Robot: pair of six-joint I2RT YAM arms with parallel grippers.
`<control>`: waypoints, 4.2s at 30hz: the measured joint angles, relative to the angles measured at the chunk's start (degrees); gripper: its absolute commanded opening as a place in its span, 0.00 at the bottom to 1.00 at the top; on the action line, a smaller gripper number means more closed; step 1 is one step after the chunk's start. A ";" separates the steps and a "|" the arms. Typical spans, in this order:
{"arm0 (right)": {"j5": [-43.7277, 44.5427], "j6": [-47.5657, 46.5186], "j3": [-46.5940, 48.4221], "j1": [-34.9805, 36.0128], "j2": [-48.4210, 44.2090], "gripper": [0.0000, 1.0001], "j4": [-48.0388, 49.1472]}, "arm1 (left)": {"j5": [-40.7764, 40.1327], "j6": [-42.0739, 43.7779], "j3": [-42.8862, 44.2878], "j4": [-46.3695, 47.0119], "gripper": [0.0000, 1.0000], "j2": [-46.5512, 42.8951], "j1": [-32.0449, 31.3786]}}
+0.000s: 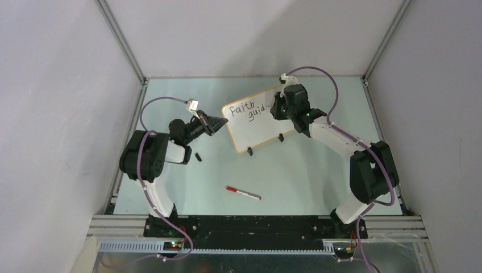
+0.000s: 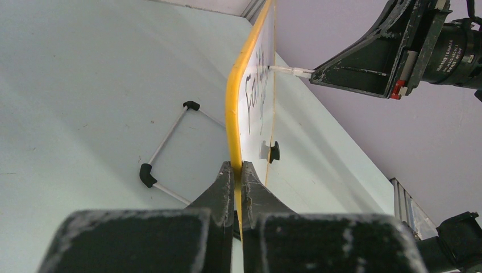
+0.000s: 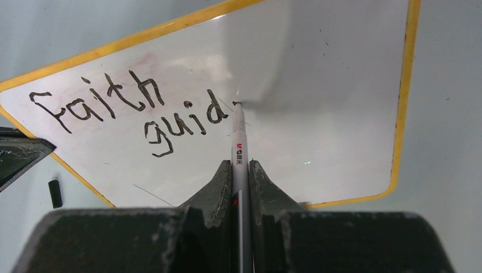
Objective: Write a sentence on the whiteboard
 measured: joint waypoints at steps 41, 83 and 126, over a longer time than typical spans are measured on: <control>0.28 0.98 0.74 -0.52 0.26 0.00 -0.35 | -0.02 0.02 0.00 -0.02 0.00 0.00 -0.02; -0.48 -0.13 0.76 0.68 0.26 0.00 -2.67 | -0.02 0.02 0.00 0.00 0.00 0.00 0.00; 0.52 -0.28 -3.23 -0.26 -5.81 0.00 1.99 | -0.02 0.04 0.00 -0.02 0.00 0.00 0.00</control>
